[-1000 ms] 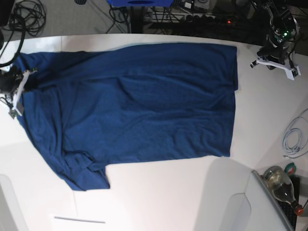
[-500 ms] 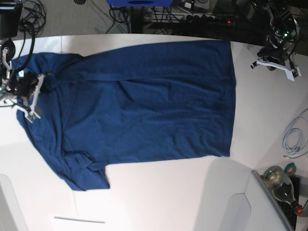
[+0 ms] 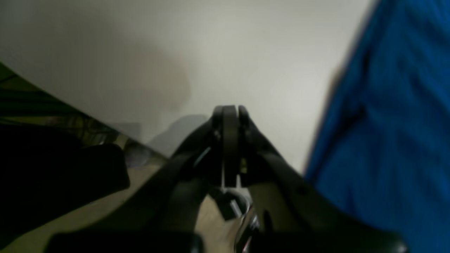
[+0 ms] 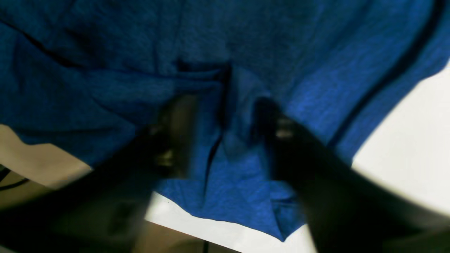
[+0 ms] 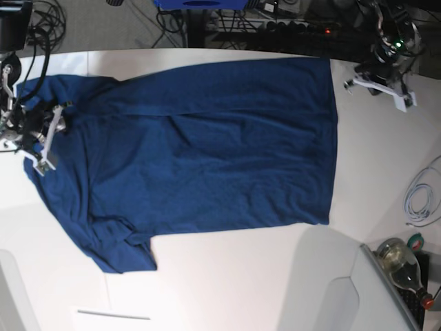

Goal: Layout the t-shirt on the table in an organized manner, then fold the t-shirt properly
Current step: 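Regrasp the shirt edge with the right gripper, then the left gripper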

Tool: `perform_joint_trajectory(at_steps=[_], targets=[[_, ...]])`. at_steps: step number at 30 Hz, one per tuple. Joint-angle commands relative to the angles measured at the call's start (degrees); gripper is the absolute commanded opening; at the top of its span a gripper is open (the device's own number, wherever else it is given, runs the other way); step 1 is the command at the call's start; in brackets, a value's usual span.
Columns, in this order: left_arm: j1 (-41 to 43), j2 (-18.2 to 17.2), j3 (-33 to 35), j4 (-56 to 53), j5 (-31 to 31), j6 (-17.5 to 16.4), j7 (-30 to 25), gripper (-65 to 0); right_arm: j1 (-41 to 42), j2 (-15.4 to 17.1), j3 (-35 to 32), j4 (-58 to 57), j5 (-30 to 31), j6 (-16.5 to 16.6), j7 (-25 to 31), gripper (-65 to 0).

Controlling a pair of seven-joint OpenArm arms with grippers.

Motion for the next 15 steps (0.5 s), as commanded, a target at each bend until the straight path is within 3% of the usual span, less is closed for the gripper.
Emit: perform_joint_trajectory(at_steps=[1, 2, 5, 12, 15], targets=[[1.67, -0.51, 2.07, 2.42, -0.4, -0.44, -3.68, -65.0, -0.69, 0.25, 3.15, 2.66, 0.23, 0.06, 0.34, -23.1], [3.25, -0.51, 4.71, 3.39, -0.4, -0.44, -6.14, -65.0, -1.4, -1.33, 5.88, 4.33, 0.23, 0.06, 0.43, -19.8], [6.85, -0.51, 11.3, 6.81, -0.4, -0.44, -11.77, -65.0, -3.24, -5.03, 12.73, 8.37, 0.23, 0.06, 3.06, -19.1], [3.86, 0.19, 14.2, 4.44, -0.49, -0.44, -12.74, -64.3, -4.82, -5.47, 13.0, 10.31, 0.14, 0.06, 3.94, -19.1], [1.58, 0.19, 14.2, 2.6, -0.4, -0.44, -12.65, -42.9, -5.09, -5.38, 13.09, 10.22, 0.14, 0.06, 3.94, -19.1]])
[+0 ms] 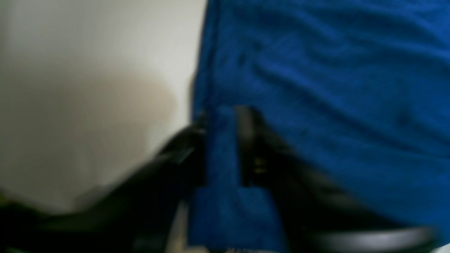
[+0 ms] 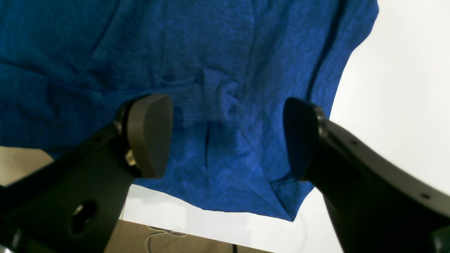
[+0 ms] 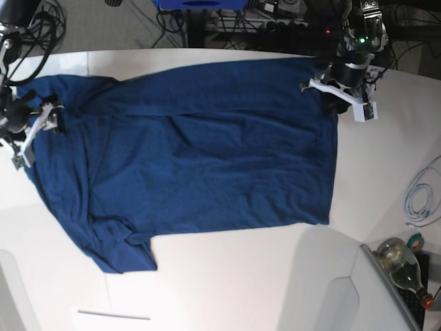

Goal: Layout the t-shirt on the table in an organized manner, then fold the t-shirt properly
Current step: 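Regrasp the shirt edge with the right gripper, then the left gripper, then pull the held shirt edge apart with both grippers to flatten it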

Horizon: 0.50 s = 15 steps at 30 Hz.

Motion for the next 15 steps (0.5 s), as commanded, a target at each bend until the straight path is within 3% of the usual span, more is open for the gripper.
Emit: perform_joint_trajectory(at_steps=[1, 3, 9, 15], targets=[[-0.65, -0.4, -0.18, 0.01, 0.03, -0.09, -1.11, -38.0, -0.06, 1.11, 0.41, 0.89, 0.51, 0.03, 0.99, -19.1], [-2.15, -0.4, -0.18, -1.39, 0.03, -0.09, -1.11, -33.4, -0.42, 1.11, 0.41, 1.06, 0.51, 0.03, 0.99, -19.1], [-5.93, -0.49, -0.01, -6.4, 0.3, -0.09, -1.11, -40.0, -0.59, 1.11, 0.41, 1.06, 0.51, 0.03, 0.99, -19.1], [-7.86, -0.57, 0.52, -10.36, 0.38, -0.09, -1.02, -41.5, -0.59, 1.11, 0.41, 0.98, 0.51, 0.03, 0.99, -19.1]])
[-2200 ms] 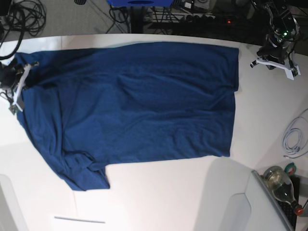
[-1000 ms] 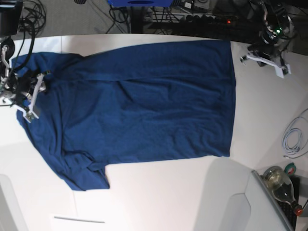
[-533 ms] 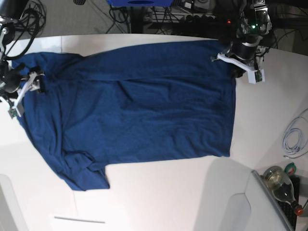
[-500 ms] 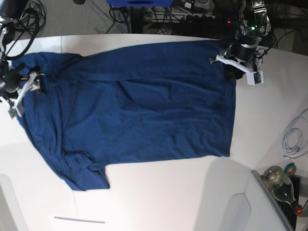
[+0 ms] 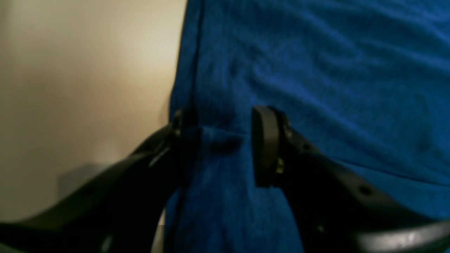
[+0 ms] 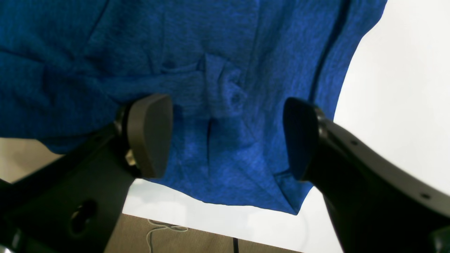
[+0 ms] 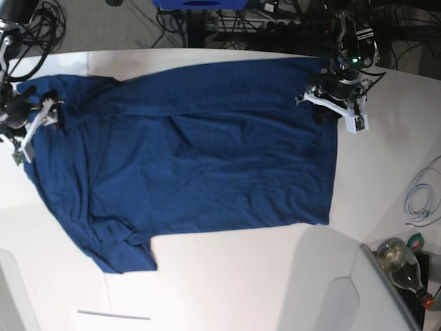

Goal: Layout the t-shirt on the table in an organized manner, then fold the t-shirt properly
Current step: 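Pull the held shirt edge apart with both grippers to flatten it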

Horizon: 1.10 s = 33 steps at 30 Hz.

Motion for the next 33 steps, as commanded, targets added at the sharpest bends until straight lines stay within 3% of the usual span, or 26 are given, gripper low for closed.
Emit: perform_joint_trajectory(at_steps=[1, 6, 8, 10, 18, 23, 33], targets=[[-0.08, -0.42, 0.02, 0.37, -0.23, -0.38, -1.22, -41.5, 0.46, 1.09, 0.39, 0.87, 0.54, 0.06, 0.97, -19.1], [0.01, -0.42, 0.02, 0.02, -0.23, -0.38, -1.22, -42.5, 0.63, 1.09, 0.39, 0.6, 0.54, 0.06, 0.97, -19.1], [0.01, -0.42, 0.02, 0.02, -0.23, -0.38, -1.22, -51.7, 0.72, 1.09, 0.39, 0.6, 0.54, 0.06, 0.97, -19.1], [0.01, -0.42, 0.02, 0.02, -0.23, -0.38, -1.22, -65.0, 0.72, 1.09, 0.39, 0.6, 0.54, 0.06, 0.97, -19.1], [0.53, -0.42, -0.16, 1.51, -0.49, -0.38, -1.04, -65.0, 0.72, 1.09, 0.39, 0.6, 0.54, 0.06, 0.97, -19.1], [2.29, -0.16, -0.6, 9.6, -0.67, -0.29, 6.08, -65.0, 0.81, 1.09, 0.39, 0.51, 0.54, 0.06, 0.97, -19.1], [1.15, 1.16, -4.82, 18.65, -0.67, -0.11, 10.83, -65.0, 0.81, 1.09, 0.39, 0.43, 0.45, 0.06, 0.97, -19.1]])
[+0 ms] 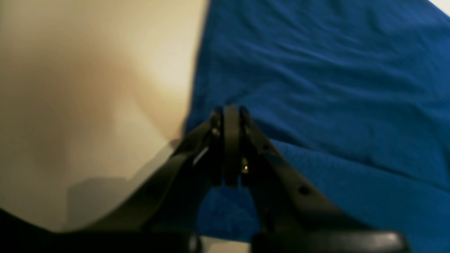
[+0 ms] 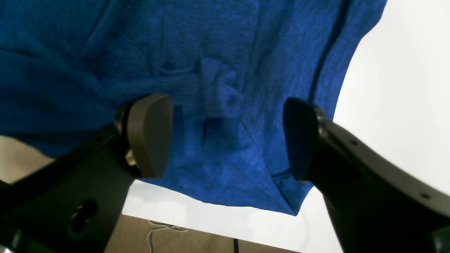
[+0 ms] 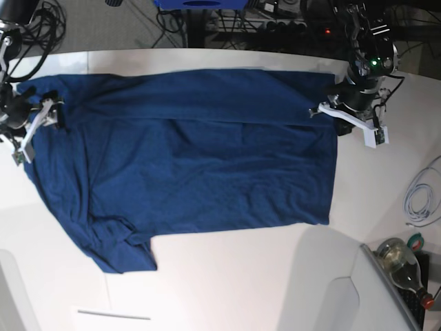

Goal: Layout the t-shirt on the table in an organized manner, then fold the t-shirt properly
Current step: 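Pull the held shirt edge apart with both grippers to flatten it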

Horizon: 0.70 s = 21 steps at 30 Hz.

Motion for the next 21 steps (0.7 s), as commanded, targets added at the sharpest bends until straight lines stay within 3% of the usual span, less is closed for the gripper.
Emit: perform_joint_trajectory(at_steps=[1, 7, 21], targets=[[-0.71, -0.26, -0.8, 1.39, -0.43, -0.31, -1.35, -65.0, 0.61, 1.09, 0.39, 0.65, 0.47, 0.06, 0.97, -19.1], [-3.17, 1.24, -4.32, 0.59, -0.43, -0.31, -1.43, -65.0, 0.44, 1.09, 0.3, 0.29, 0.38, 0.06, 0.97, -19.1], [-6.69, 1.24, -3.7, -4.77, -0.07, -0.31, -1.35, -65.0, 0.79, 1.18, -0.76, -2.08, 0.38, 0.06, 0.97, -18.3]])
